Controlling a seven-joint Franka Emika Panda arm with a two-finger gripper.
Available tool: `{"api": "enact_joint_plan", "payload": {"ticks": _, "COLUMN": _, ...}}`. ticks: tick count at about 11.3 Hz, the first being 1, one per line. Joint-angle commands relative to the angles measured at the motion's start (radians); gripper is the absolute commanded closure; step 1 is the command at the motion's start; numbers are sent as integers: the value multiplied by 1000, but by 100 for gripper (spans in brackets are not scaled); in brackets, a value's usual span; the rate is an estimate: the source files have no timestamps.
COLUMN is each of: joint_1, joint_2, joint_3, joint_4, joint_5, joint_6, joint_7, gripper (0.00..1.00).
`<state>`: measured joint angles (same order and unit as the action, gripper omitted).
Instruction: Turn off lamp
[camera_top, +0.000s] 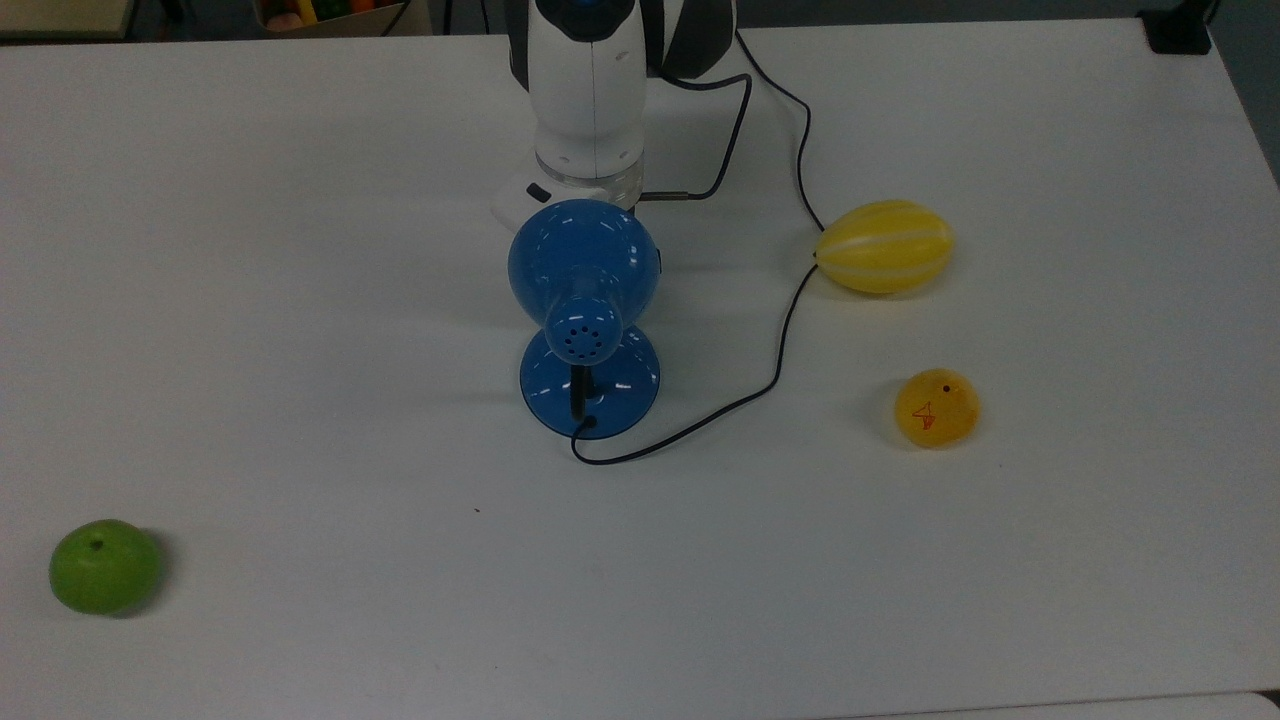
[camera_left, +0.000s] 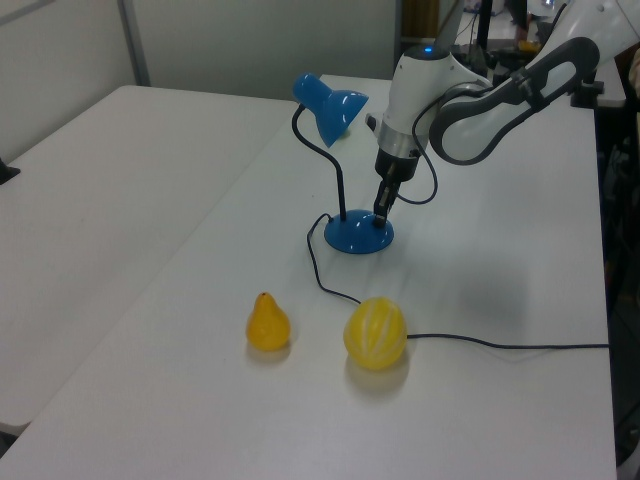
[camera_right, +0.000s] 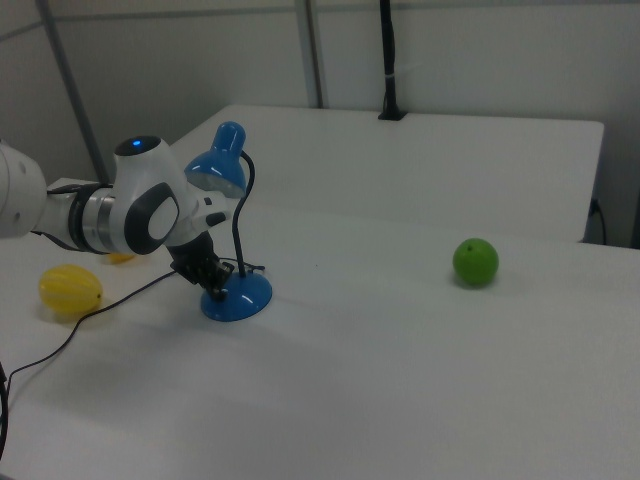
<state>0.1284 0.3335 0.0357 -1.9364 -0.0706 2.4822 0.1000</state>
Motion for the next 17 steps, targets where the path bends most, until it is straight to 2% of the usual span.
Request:
{"api": "enact_joint_plan", "payload": {"ticks": 1, "joint_1": -1, "joint_2": -1, "joint_3": -7, "joint_4": -49, "joint_5": -15, "joint_6": -8, "joint_7": 15, "gripper": 100}}
{"api": "enact_joint_plan", "payload": {"ticks": 6, "joint_1": -1, "joint_2": -7, "joint_3": -7, "joint_4": -67, "joint_5": -23, "joint_6": -60, "joint_7": 17, "gripper": 100}}
{"api": "enact_joint_plan", "payload": {"ticks": 10, "joint_1": 5, "joint_2": -94, "joint_3": -7, "joint_4": -53, "joint_5": -31, "joint_6": -262, "joint_7": 15, "gripper": 100}}
{"api": "enact_joint_plan", "payload": {"ticks": 12, "joint_1": 10, "joint_2": -129, "joint_3": -7, "joint_4": 14, "joint_5": -44, "joint_6": -446, "joint_7": 15, "gripper": 100}}
{"api": "enact_joint_plan", "payload": {"ticks": 15, "joint_1": 10, "joint_2": -207, "joint_3": -5, "joint_4": 83, "joint_5": -64, "joint_6": -592, "joint_7": 15, "gripper": 100}}
{"api": "enact_joint_plan", "payload": {"ticks": 17, "joint_1": 4, "joint_2": -231, "joint_3": -5, "joint_4": 178, "joint_5": -64, "joint_6": -718, "joint_7": 15, "gripper": 100}}
